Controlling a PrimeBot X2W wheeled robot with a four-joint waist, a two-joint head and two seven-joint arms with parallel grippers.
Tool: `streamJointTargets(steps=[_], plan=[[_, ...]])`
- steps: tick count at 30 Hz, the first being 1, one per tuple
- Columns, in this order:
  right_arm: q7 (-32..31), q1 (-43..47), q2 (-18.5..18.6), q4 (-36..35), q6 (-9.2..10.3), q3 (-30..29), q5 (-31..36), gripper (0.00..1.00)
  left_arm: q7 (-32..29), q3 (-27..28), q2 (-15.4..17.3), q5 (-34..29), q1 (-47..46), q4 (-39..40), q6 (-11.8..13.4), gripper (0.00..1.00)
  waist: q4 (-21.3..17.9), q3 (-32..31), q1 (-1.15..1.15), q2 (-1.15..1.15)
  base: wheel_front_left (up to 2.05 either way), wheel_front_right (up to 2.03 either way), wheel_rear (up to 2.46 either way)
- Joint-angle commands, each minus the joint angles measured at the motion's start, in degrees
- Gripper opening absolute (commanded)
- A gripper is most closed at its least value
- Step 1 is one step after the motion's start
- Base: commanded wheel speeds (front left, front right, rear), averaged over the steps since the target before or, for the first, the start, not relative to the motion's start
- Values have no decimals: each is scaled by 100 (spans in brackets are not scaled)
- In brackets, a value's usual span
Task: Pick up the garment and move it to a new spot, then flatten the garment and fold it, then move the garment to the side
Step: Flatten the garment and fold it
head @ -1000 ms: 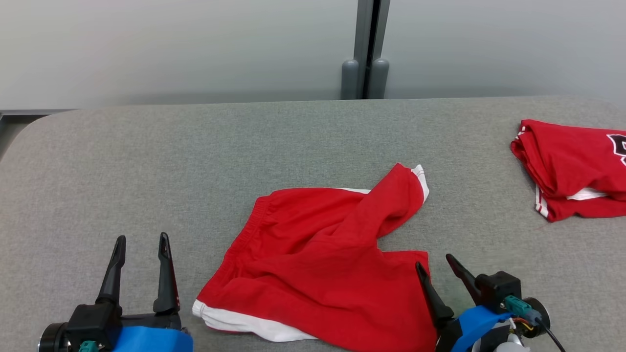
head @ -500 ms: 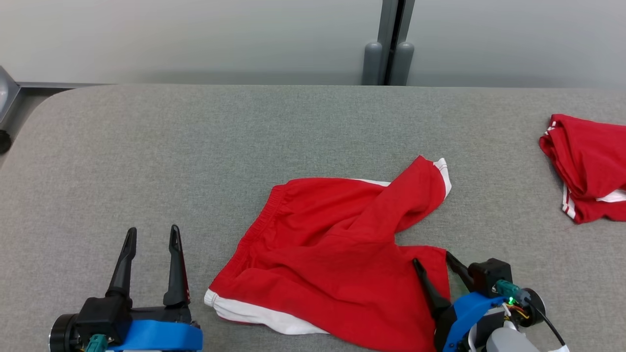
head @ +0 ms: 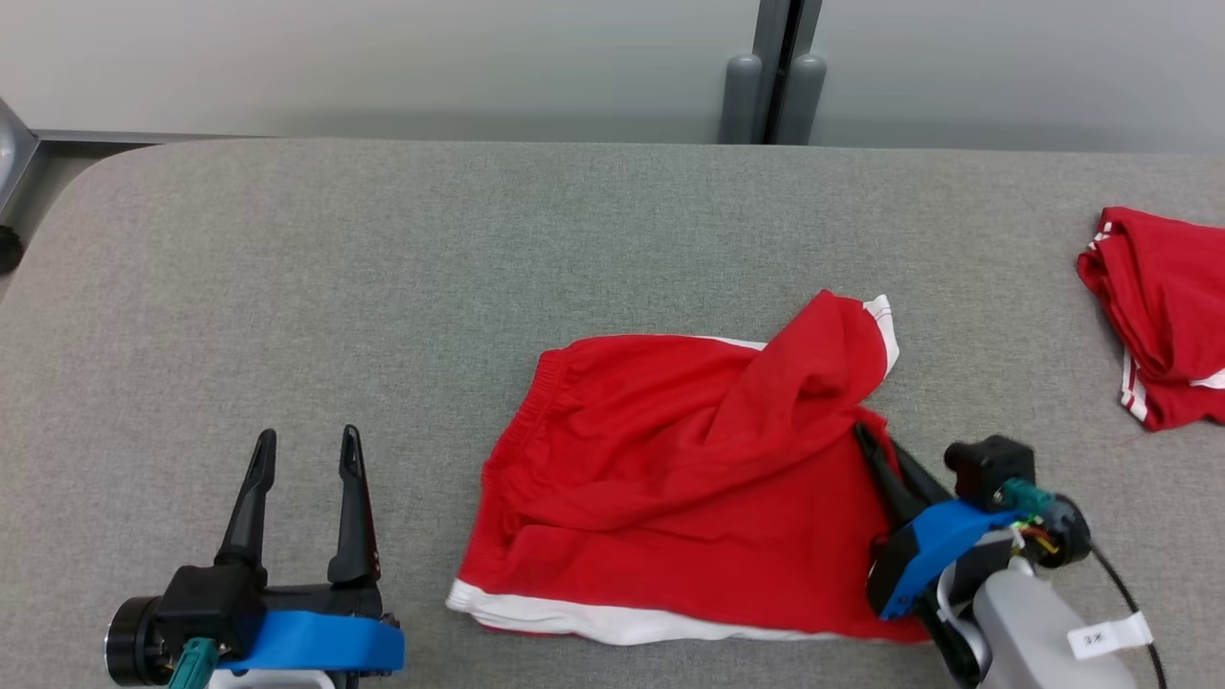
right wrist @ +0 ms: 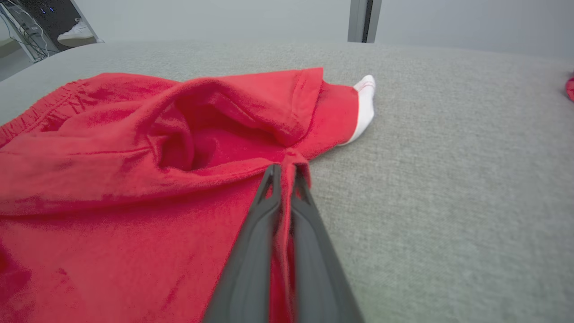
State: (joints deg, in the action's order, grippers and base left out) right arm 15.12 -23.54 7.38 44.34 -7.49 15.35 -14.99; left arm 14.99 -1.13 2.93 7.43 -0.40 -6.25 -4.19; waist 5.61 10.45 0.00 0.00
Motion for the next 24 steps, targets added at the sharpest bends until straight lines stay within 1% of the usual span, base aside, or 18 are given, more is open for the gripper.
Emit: streamJointTargets(steps=[1, 7, 13, 14, 15, 16, 20, 24], plan=[[-1, -176, 74, 19, -1, -43, -36, 0, 25, -26, -7, -20, -113, -20, -24, 100, 20, 24, 0, 0, 0, 0, 0], [0, -686, 230, 420, -1, -125, -176, 0, 25, -105, -7, -2, -227, -79, -54, 100, 128, 97, 0, 0, 0, 0, 0], [-1, -1098, 234, 907, -1, -129, -171, 0, 25, -193, -7, 22, -258, -121, -44, 100, 164, 165, 0, 0, 0, 0, 0], [-1, -1149, 218, 969, -1, -117, -162, 45, 25, -197, -7, 22, -262, -126, -43, 100, 154, 168, 0, 0, 0, 0, 0], [0, -1194, 200, 987, -1, -112, -156, 86, 25, -188, -6, 22, -256, -129, -35, 100, 132, 167, 0, 0, 0, 0, 0], [-1, -1211, 196, 1000, -1, -118, -158, 100, 25, -190, -7, 19, -254, -132, -30, 100, 113, 165, 0, 0, 0, 0, 0], [-1, -1031, 211, 697, -1, -223, -130, 100, 25, -145, -5, -6, -234, -134, -10, 100, -28, 107, 0, 0, 0, 0, 0], [-1, -680, 331, 172, -1, -540, -51, 100, 25, -101, -6, -42, -215, -119, -16, 100, -185, 13, 0, 0, 0, 0, 0]])
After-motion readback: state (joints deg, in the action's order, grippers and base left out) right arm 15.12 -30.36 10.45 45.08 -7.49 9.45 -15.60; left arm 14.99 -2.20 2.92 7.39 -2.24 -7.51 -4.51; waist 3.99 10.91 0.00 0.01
